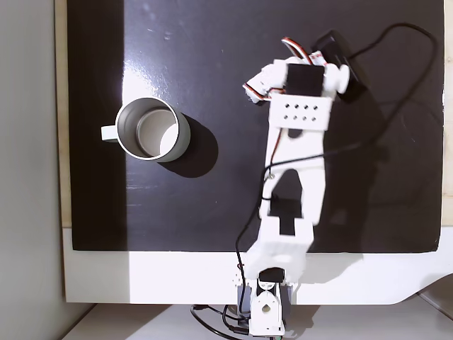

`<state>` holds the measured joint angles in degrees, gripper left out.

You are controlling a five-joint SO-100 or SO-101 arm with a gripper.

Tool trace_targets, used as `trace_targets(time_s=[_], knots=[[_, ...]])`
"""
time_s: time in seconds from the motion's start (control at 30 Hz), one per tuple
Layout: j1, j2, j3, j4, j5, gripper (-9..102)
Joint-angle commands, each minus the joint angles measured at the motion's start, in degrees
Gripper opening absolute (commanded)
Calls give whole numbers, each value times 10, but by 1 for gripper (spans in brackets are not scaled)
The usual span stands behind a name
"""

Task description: Grasp a gauze and put it in the cup.

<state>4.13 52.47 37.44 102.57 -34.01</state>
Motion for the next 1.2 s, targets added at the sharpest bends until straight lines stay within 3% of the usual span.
trace_targets(time_s=[0.0,0.87,0.97,1.17], knots=[[-3,-25,-59,4,3,32],[-64,-269,-281,4,28,31],[-69,-272,-287,4,32,27],[-67,-272,-287,5,43,8]])
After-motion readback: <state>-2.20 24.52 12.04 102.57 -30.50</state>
